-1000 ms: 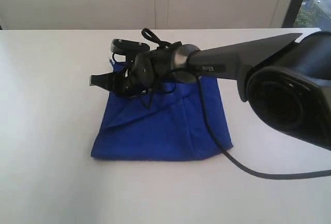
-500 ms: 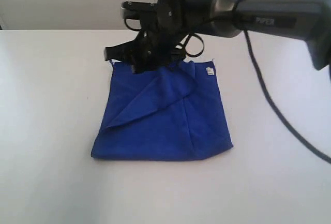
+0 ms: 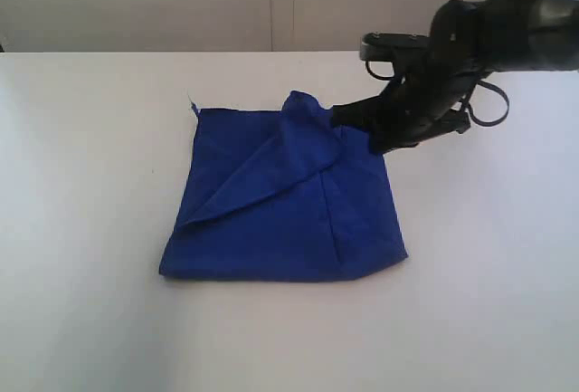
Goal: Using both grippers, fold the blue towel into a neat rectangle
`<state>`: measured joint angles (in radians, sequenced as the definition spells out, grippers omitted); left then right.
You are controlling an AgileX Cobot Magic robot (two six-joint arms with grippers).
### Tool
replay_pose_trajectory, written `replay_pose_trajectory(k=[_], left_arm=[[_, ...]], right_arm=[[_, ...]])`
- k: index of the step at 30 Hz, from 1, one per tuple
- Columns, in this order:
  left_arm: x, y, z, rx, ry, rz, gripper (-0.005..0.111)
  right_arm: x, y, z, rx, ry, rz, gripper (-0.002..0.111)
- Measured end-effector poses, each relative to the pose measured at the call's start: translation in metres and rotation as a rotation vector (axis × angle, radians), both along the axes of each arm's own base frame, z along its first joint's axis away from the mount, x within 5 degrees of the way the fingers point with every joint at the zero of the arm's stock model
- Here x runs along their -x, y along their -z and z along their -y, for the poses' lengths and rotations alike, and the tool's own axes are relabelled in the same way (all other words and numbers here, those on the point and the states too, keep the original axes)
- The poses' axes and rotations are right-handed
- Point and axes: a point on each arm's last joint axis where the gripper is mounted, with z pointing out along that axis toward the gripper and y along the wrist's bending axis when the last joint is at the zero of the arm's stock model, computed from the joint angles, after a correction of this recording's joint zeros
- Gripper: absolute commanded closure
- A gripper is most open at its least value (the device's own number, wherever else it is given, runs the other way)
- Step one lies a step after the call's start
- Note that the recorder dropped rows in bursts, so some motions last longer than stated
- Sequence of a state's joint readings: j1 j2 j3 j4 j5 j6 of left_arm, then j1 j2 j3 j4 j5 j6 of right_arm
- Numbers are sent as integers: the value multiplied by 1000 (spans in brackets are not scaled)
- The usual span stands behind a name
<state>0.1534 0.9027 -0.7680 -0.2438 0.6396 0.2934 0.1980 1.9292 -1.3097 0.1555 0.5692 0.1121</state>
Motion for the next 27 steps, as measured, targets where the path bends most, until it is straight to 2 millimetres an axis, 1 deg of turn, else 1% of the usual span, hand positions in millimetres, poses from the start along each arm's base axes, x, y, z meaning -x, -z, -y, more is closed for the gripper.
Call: replay_pose_trajectory(k=[3, 7, 15, 19, 21, 27], left_arm=[[0, 0, 0, 0, 0, 0, 107], [0, 0, 0, 0, 0, 0, 107], [0, 0, 0, 0, 0, 0, 107], [0, 0, 0, 0, 0, 0, 107], [0, 0, 0, 0, 0, 0, 107], [0, 0, 0, 0, 0, 0, 107]], right_arm=[[2, 5, 12, 18, -1, -4, 108], [5, 8, 13, 38, -39, -17, 108], [16, 3, 13, 63, -104, -97, 108], [24, -6, 14, 65, -121, -101, 108], [32, -16, 16, 60, -121, -81, 108], [54, -34, 19, 52, -118, -51, 108]])
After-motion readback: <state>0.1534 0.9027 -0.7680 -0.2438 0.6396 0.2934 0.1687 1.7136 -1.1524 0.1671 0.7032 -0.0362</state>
